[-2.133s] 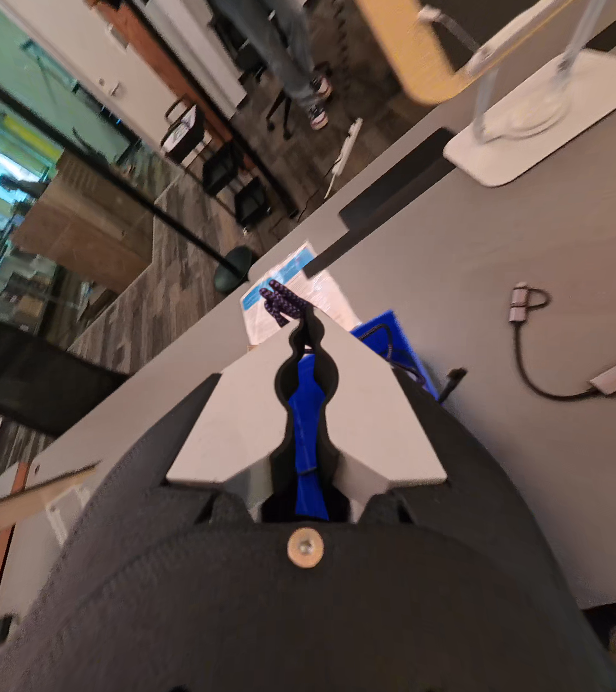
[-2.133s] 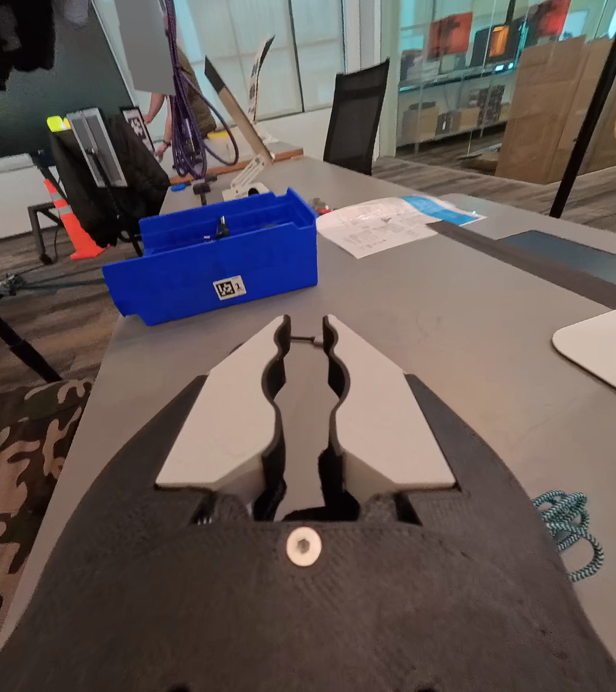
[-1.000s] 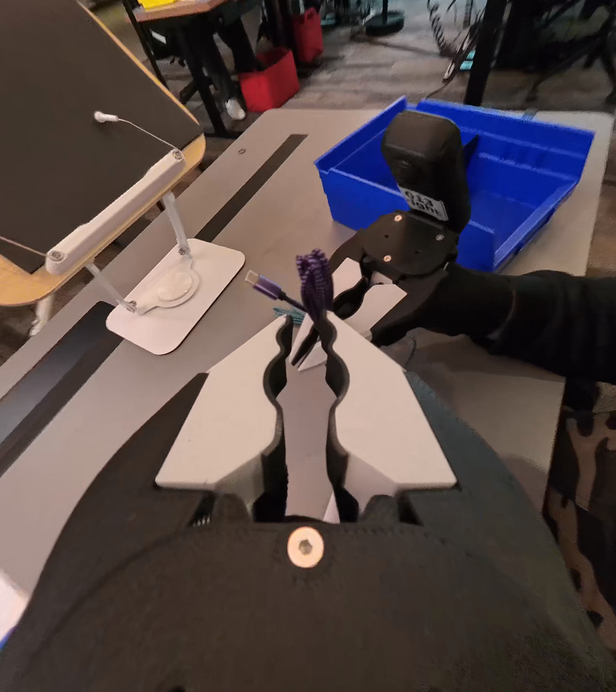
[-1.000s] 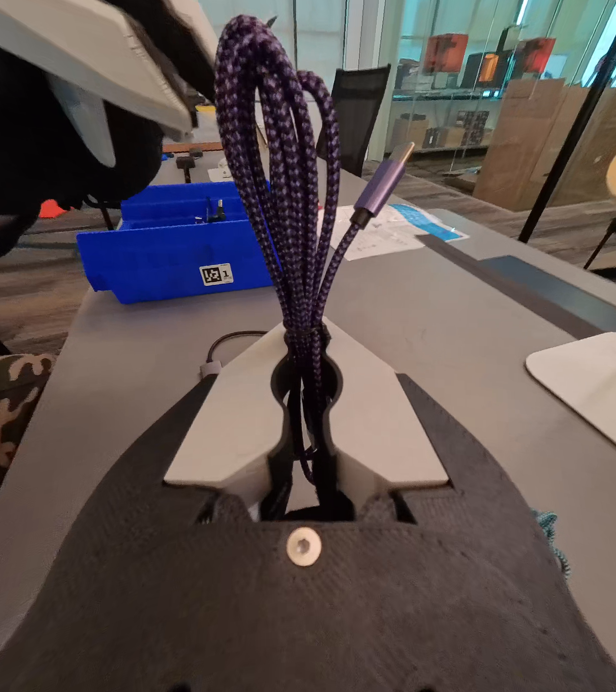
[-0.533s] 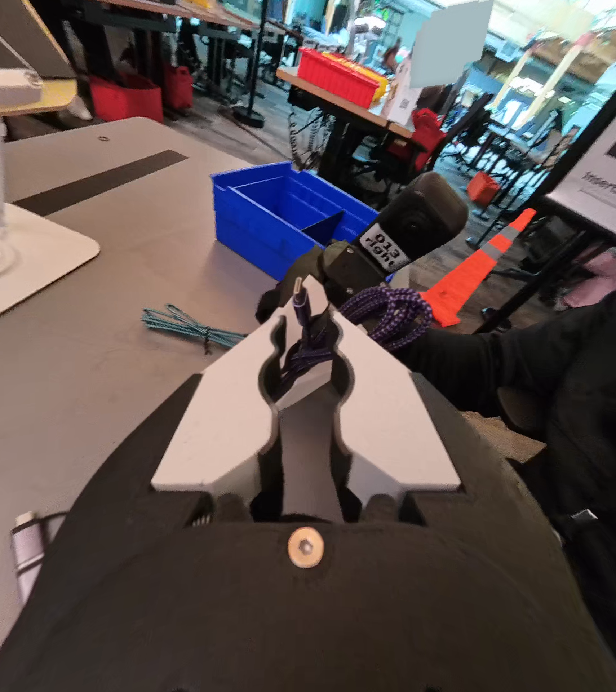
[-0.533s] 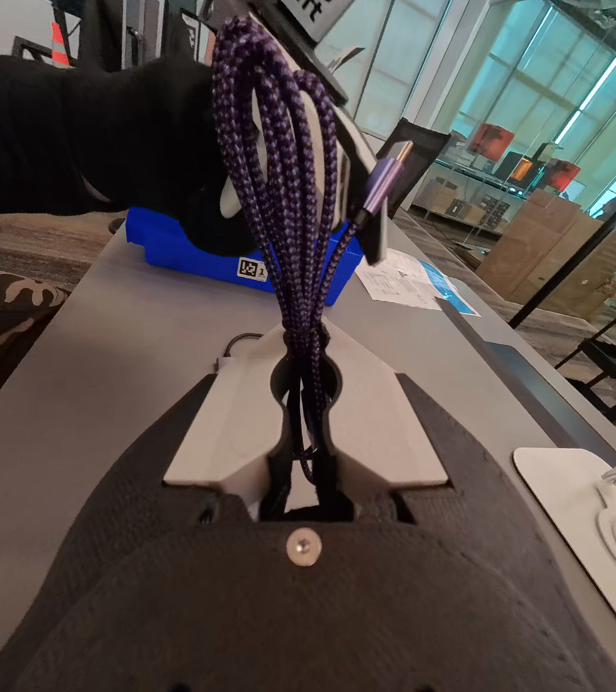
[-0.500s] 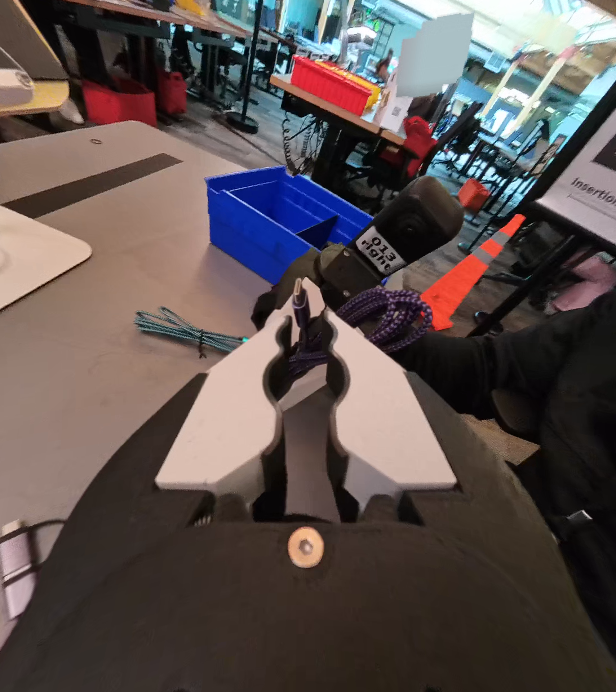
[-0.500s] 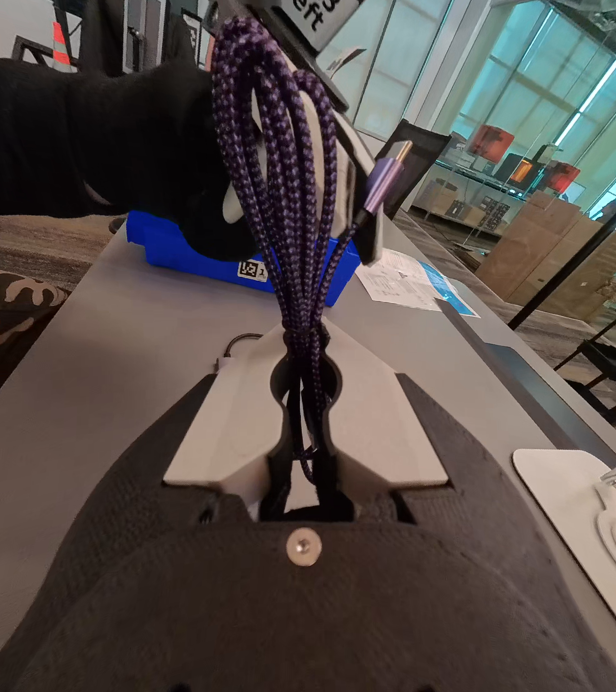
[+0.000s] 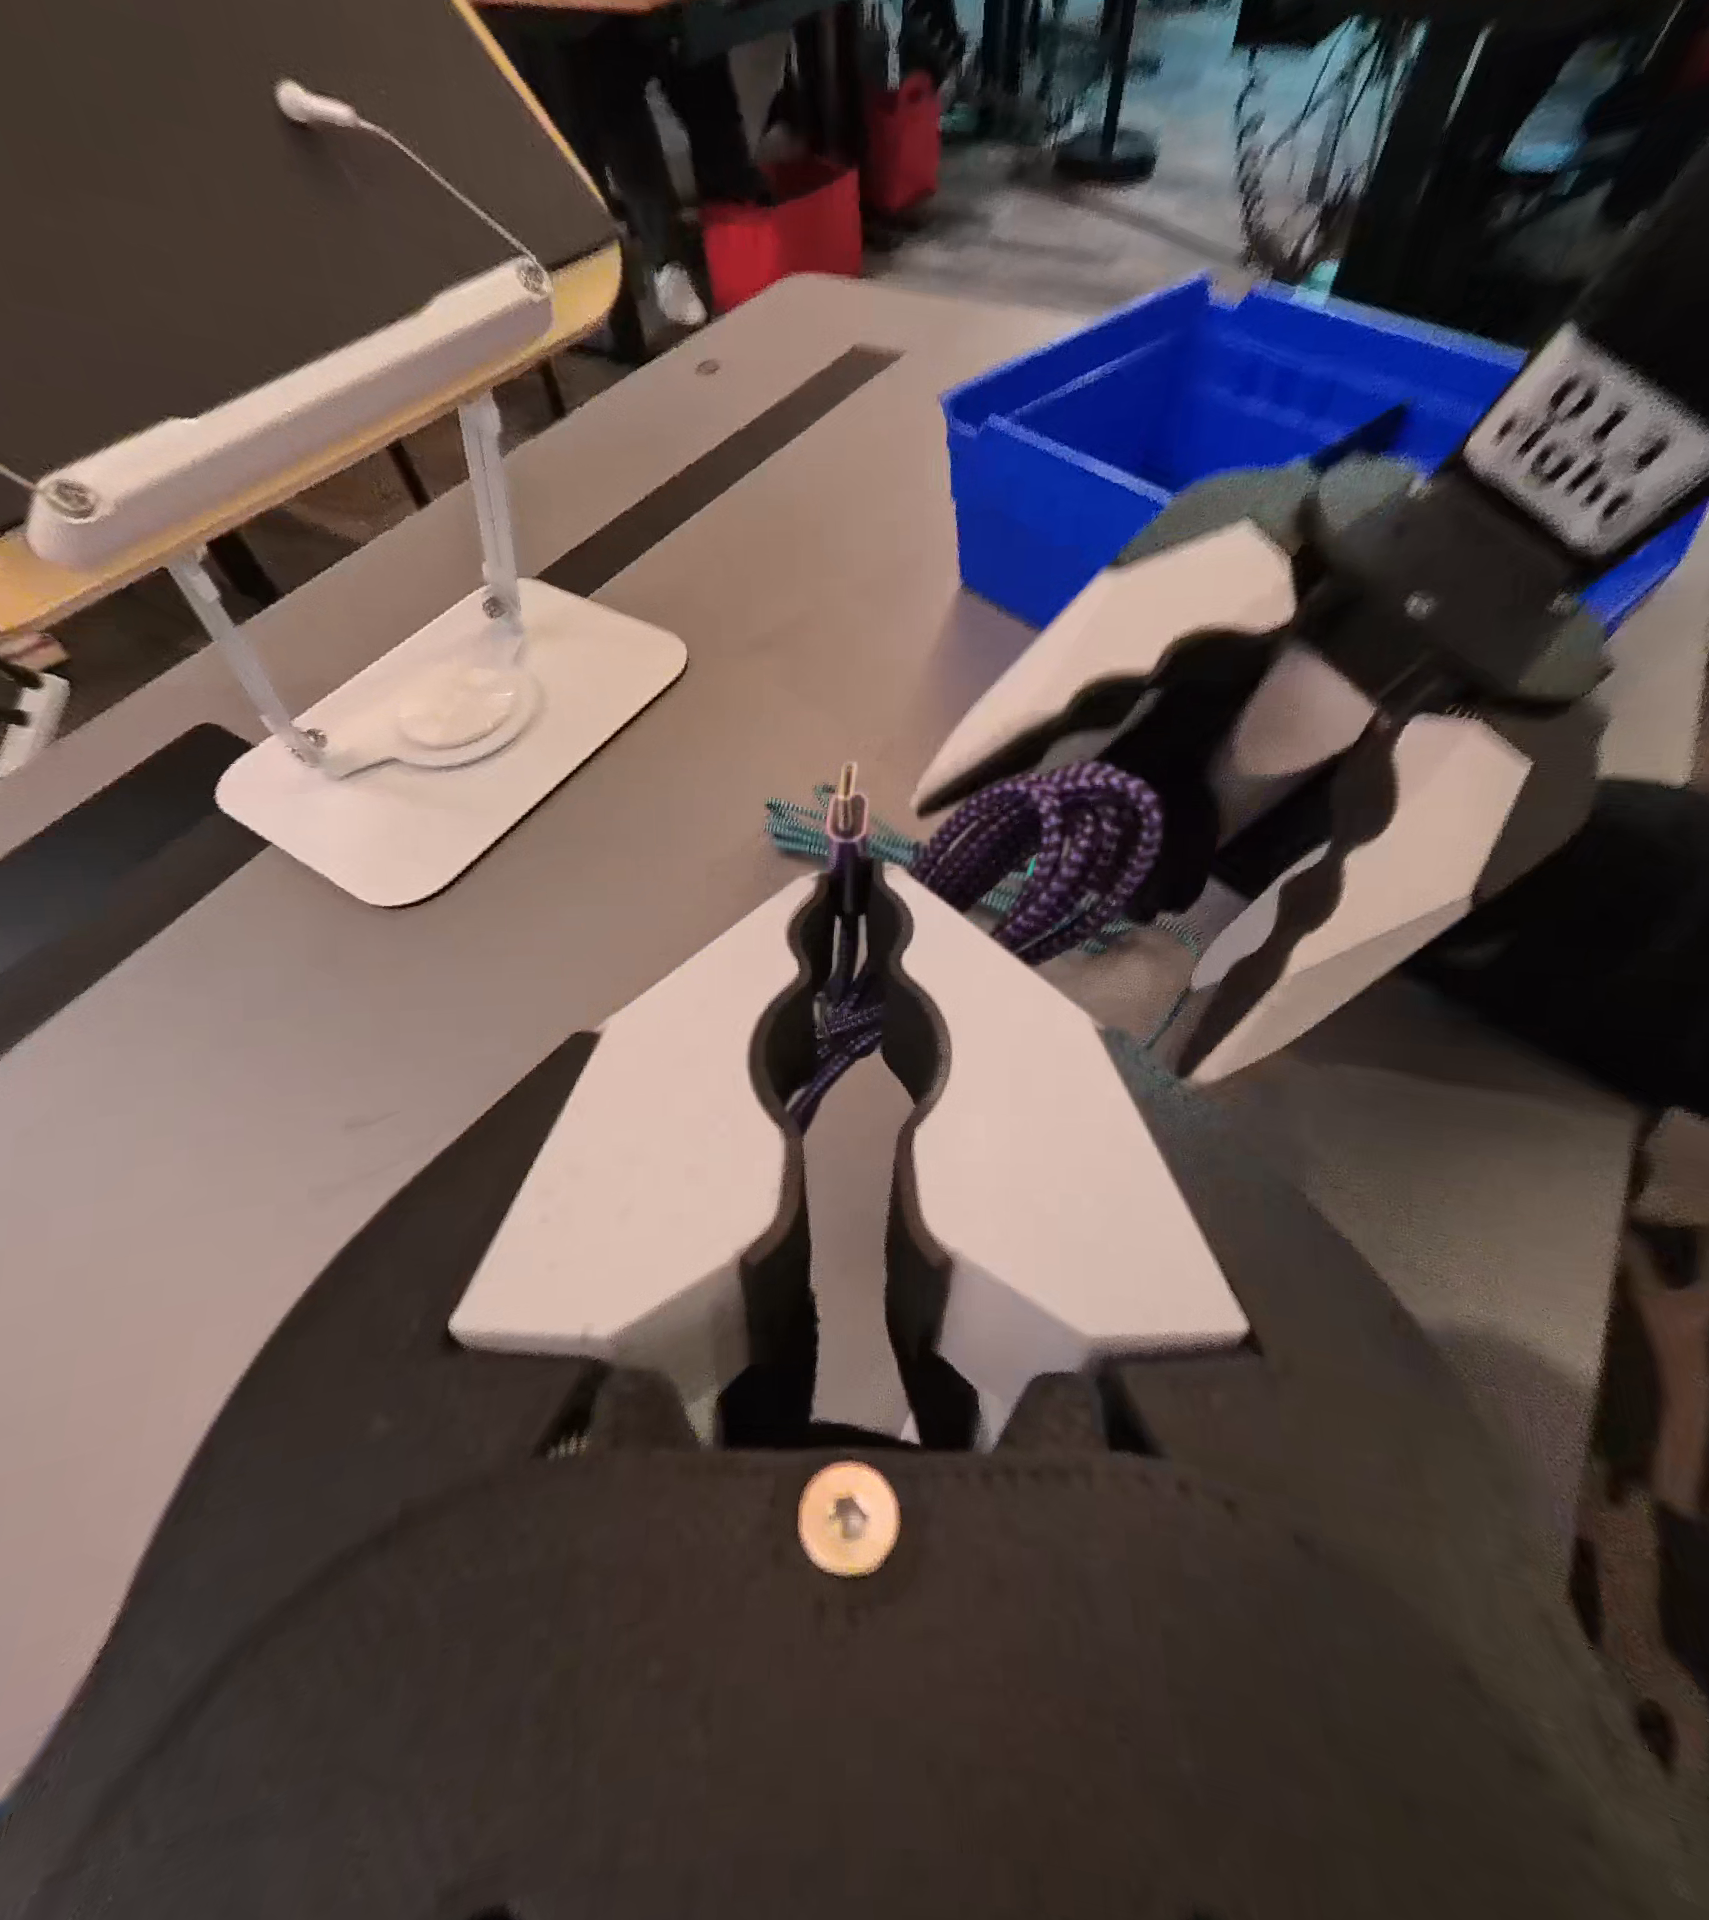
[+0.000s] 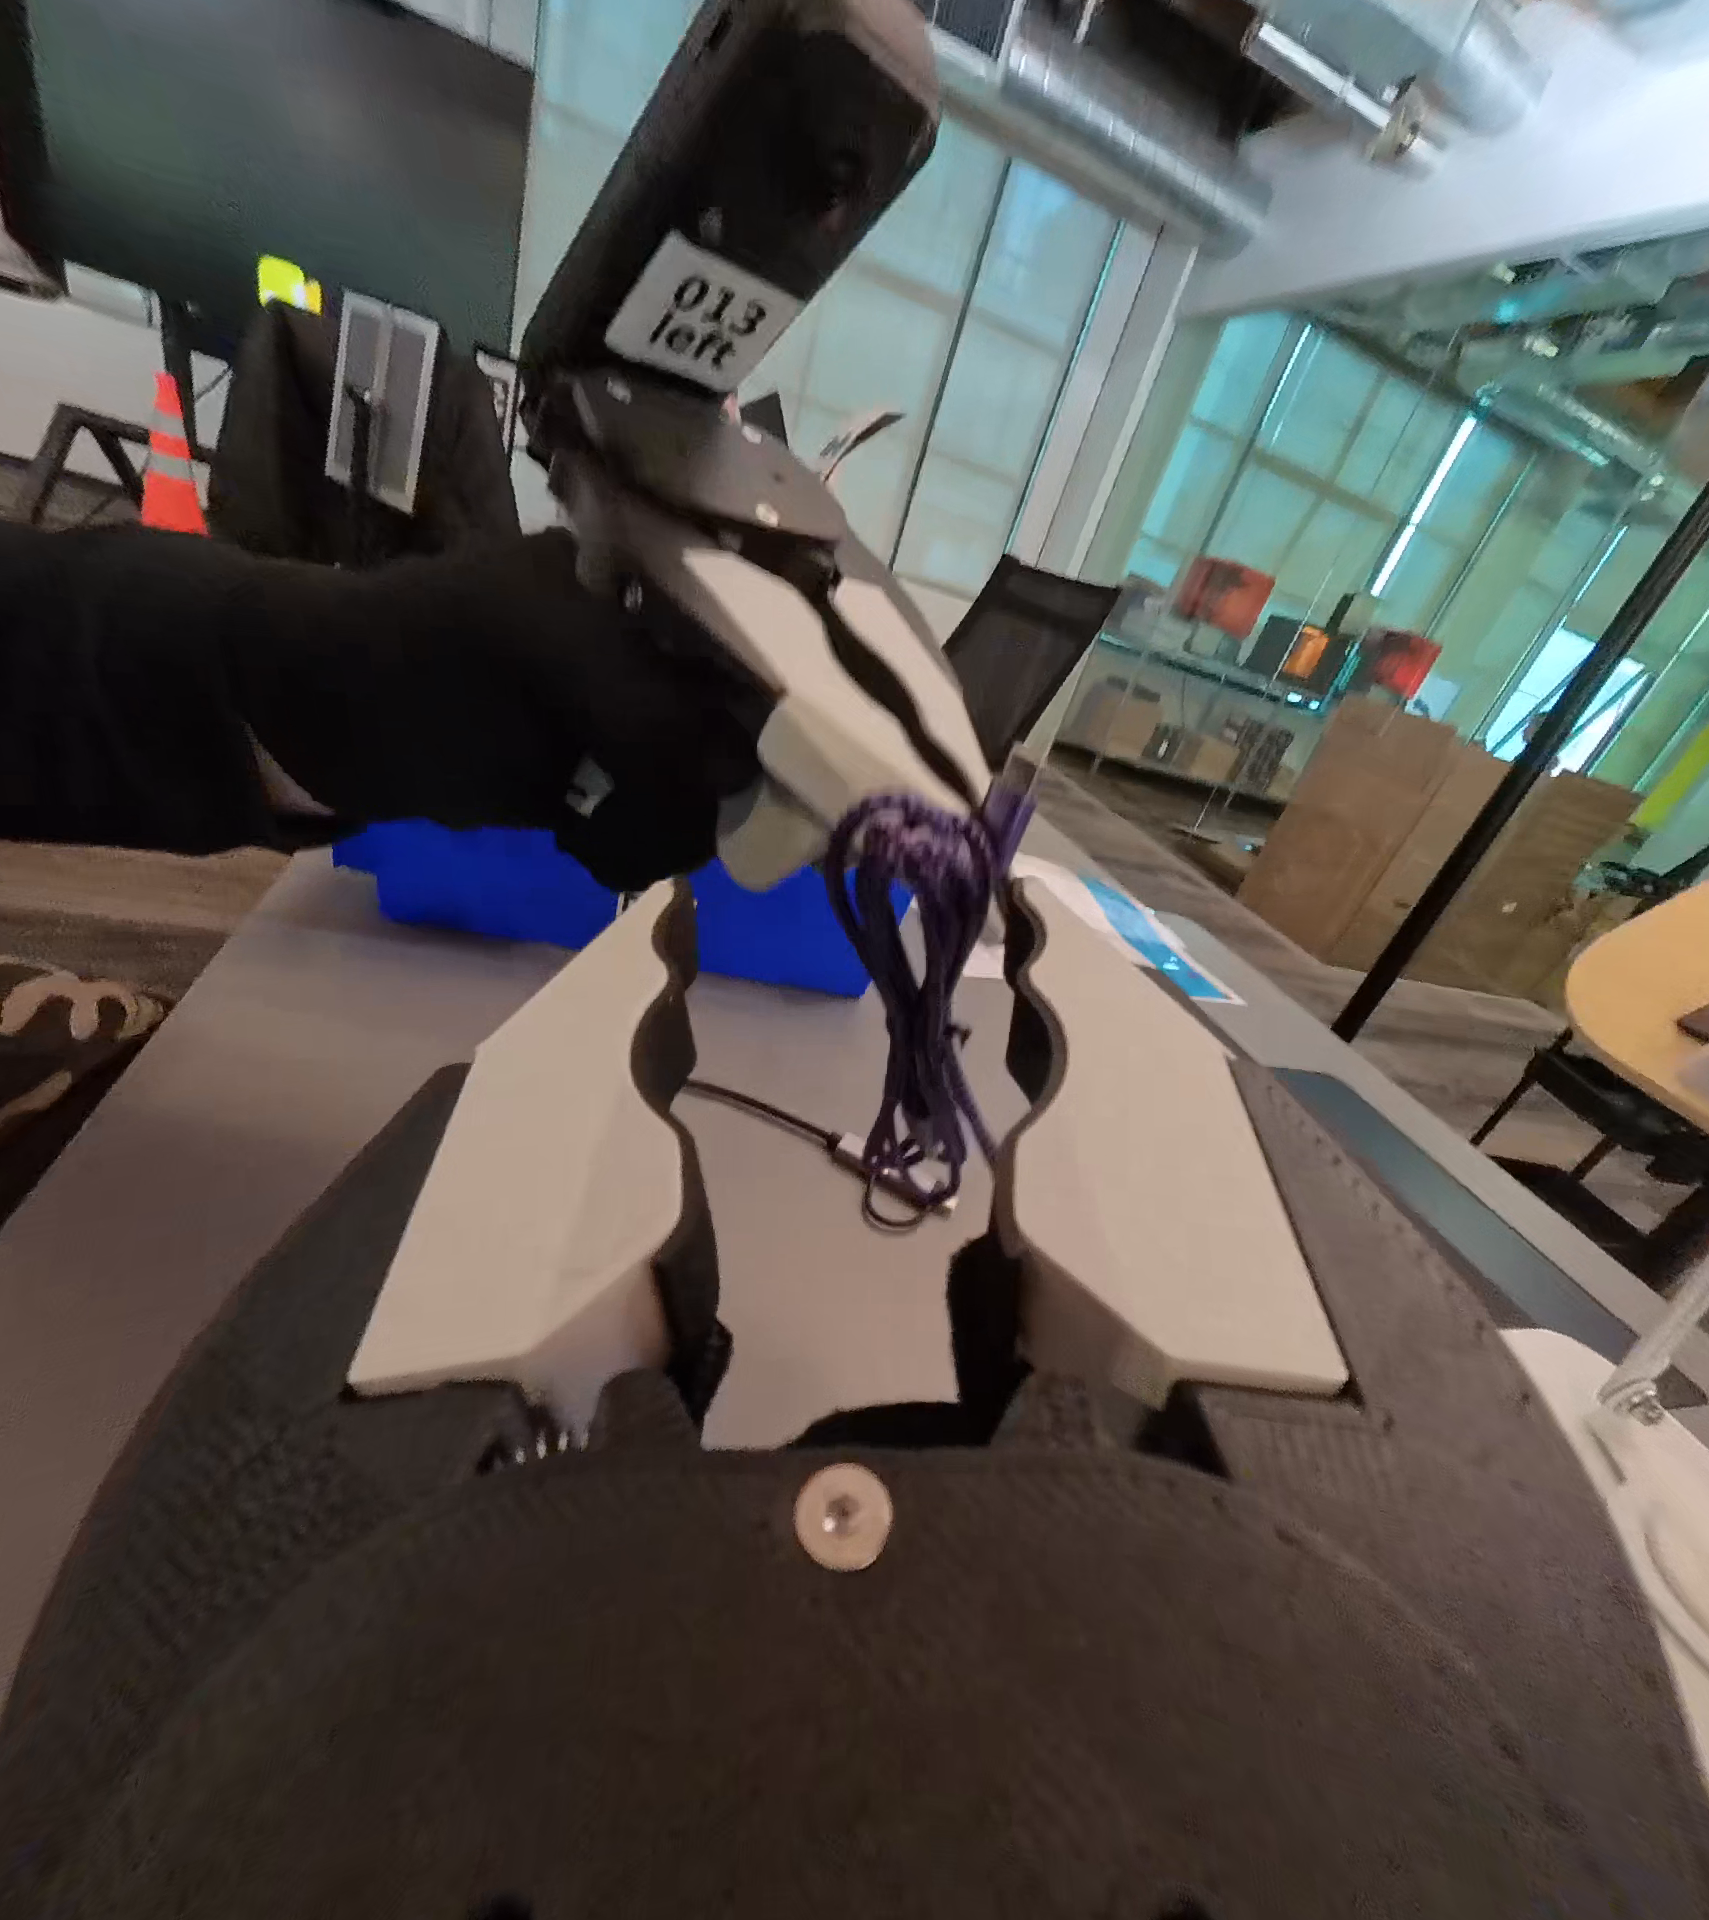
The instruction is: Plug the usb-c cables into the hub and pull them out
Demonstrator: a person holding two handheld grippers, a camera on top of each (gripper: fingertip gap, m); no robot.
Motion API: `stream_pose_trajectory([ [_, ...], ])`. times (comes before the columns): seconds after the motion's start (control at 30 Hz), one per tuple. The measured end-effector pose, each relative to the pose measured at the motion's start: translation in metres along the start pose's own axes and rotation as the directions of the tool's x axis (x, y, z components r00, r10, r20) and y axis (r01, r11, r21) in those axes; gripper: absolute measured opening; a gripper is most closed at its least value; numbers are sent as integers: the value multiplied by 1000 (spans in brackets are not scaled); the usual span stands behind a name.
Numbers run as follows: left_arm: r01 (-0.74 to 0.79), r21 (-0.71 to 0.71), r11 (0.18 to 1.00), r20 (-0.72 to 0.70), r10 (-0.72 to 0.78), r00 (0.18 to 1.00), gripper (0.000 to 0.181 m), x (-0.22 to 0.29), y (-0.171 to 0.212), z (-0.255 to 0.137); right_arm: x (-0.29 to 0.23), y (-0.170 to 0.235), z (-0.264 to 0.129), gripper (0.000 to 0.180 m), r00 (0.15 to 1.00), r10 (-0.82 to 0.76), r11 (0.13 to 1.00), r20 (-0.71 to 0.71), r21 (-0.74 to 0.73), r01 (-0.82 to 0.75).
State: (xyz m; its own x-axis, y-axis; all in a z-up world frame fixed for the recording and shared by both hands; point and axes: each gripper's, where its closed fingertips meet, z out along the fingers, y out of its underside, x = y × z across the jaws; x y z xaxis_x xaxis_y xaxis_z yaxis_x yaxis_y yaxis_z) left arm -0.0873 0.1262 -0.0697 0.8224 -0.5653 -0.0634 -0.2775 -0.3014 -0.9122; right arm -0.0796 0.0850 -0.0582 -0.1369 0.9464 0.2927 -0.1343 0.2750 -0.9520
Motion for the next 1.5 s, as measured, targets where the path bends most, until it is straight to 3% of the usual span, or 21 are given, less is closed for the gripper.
stream_pose_trajectory([
  [0.03,-23,-23,999,9,24,1000,3,2,3,3,1,-1,0,56,1000,1,1000,-5,5,-1],
  [0.13,-38,-54,998,30,39,999,3,4,8,11,-3,3,0,30,999,-32,999,12,-19,33],
  [0.37,90,4,996,-3,-90,996,3,-4,3,7,-23,14,3,16,992,-66,993,110,-87,76],
  [0.5,177,44,983,-40,-175,984,3,-12,-2,-2,-34,25,9,14,983,-106,982,150,-142,128],
  [0.97,302,78,950,-47,-299,953,3,-34,3,-4,-38,21,10,11,983,-111,982,146,-135,131],
  [1.27,220,58,974,-109,-213,971,3,-8,-6,4,-26,21,10,12,987,-145,978,67,-145,153],
  [1.5,110,-29,994,-116,-112,987,3,21,1,14,-16,41,16,9,987,-162,949,0,-275,156],
])
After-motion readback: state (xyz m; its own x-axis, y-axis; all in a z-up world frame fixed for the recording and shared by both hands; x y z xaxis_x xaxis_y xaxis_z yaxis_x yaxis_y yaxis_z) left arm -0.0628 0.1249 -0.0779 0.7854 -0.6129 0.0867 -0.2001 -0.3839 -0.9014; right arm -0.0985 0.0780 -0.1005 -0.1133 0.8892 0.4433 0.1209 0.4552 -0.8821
